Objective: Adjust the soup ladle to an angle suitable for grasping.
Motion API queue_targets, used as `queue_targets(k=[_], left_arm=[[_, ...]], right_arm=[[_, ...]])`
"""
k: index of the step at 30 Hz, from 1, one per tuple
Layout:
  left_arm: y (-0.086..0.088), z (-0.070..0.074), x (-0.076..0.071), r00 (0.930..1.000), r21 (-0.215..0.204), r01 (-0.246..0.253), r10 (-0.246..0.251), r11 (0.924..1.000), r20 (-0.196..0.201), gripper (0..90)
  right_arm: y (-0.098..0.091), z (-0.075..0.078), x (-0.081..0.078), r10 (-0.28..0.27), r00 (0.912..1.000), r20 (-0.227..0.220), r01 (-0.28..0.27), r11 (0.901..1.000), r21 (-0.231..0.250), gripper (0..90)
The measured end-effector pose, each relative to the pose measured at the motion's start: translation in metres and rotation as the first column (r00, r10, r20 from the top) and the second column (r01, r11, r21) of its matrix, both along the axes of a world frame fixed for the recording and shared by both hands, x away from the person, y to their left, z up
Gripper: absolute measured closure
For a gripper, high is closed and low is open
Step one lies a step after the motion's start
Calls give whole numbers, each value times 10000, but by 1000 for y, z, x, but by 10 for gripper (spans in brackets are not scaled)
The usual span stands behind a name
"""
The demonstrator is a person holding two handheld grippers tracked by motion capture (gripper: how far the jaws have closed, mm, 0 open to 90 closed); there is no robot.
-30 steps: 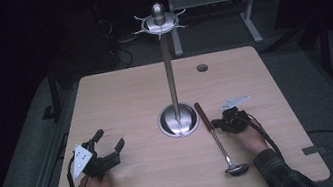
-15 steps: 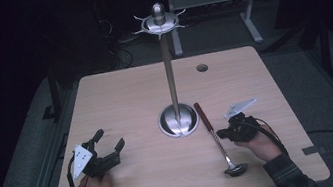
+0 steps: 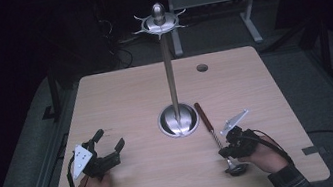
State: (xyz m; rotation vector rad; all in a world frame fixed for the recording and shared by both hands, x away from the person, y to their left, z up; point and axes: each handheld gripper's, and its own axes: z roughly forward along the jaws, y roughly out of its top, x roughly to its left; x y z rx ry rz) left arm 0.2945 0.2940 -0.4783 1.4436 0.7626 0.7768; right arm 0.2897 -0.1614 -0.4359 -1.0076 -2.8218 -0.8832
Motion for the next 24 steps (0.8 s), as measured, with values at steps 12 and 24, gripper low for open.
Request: queue_targets(k=[12, 24], left_arm=[[0, 0, 0, 10000, 6, 2, -2, 10000, -2, 132], [0, 0, 0, 10000, 3, -1, 1, 10000, -4, 132]], right_arm=[[7, -10, 2, 62, 9994, -349, -74, 9994, -328, 886], [4, -11, 3, -32, 9990, -450, 7, 9984, -563, 896]])
